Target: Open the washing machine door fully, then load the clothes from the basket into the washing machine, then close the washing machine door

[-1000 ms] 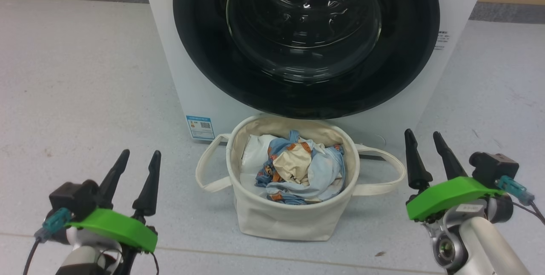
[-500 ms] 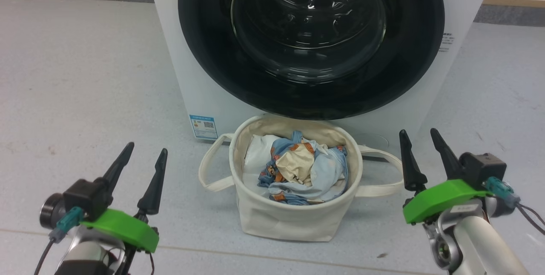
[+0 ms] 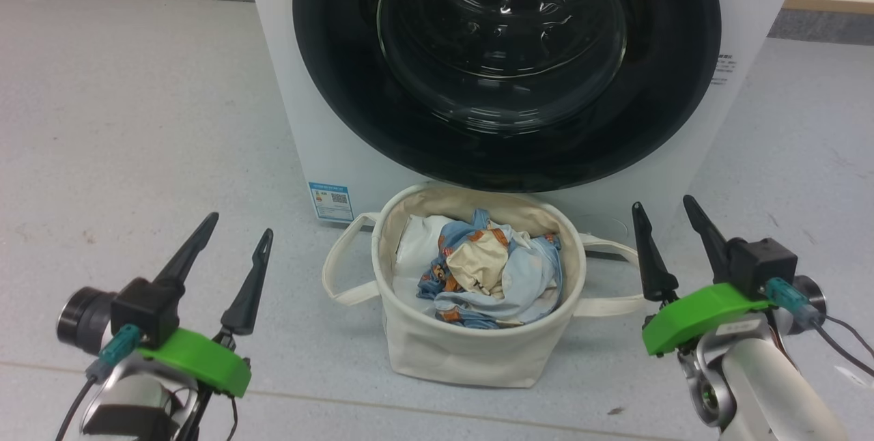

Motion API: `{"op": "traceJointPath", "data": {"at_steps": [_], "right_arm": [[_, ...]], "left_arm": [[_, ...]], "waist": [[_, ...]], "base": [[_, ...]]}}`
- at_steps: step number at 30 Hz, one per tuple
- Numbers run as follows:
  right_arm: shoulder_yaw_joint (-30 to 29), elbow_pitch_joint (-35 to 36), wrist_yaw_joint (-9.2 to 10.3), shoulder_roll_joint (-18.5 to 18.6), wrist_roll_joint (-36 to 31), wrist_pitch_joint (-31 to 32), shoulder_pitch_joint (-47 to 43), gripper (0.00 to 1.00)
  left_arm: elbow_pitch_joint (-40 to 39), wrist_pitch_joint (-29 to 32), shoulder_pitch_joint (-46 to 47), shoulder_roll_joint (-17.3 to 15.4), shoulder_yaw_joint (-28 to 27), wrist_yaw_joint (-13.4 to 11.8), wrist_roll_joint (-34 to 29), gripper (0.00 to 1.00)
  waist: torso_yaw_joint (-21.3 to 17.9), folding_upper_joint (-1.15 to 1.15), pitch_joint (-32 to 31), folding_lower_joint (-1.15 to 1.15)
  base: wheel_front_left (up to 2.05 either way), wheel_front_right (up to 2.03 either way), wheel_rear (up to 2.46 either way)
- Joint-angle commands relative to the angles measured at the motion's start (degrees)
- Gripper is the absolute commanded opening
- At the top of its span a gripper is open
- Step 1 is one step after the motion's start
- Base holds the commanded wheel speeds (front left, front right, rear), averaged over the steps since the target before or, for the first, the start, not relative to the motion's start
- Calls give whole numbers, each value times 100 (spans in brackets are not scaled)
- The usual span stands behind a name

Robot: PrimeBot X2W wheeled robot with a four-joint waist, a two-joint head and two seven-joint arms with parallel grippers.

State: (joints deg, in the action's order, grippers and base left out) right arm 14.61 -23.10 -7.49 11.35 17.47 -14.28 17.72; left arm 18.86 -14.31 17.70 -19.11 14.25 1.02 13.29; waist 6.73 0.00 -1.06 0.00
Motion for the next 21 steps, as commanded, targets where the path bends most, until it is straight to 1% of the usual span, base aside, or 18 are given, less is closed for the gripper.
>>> {"op": "traceJointPath", "data": {"at_steps": [1,14,18,21], "right_arm": [[89,144,0,46,-21,-72,253,100],[7,57,0,13,38,-72,197,100],[-18,114,0,17,49,-72,122,100],[-27,147,0,28,56,-72,85,100]], "left_arm": [[-173,-69,320,-182,-242,-18,-21,100],[-155,-69,279,-119,-354,21,-9,100],[1,-60,216,-20,-463,134,284,100],[128,-22,226,-32,-483,195,406,100]], "waist": [[-2,0,-2,0],[3,0,-19,0],[-3,0,-32,0],[-18,0,-46,0]], "base": [[0,0,0],[0,0,0],[0,0,0],[0,0,0]]}}
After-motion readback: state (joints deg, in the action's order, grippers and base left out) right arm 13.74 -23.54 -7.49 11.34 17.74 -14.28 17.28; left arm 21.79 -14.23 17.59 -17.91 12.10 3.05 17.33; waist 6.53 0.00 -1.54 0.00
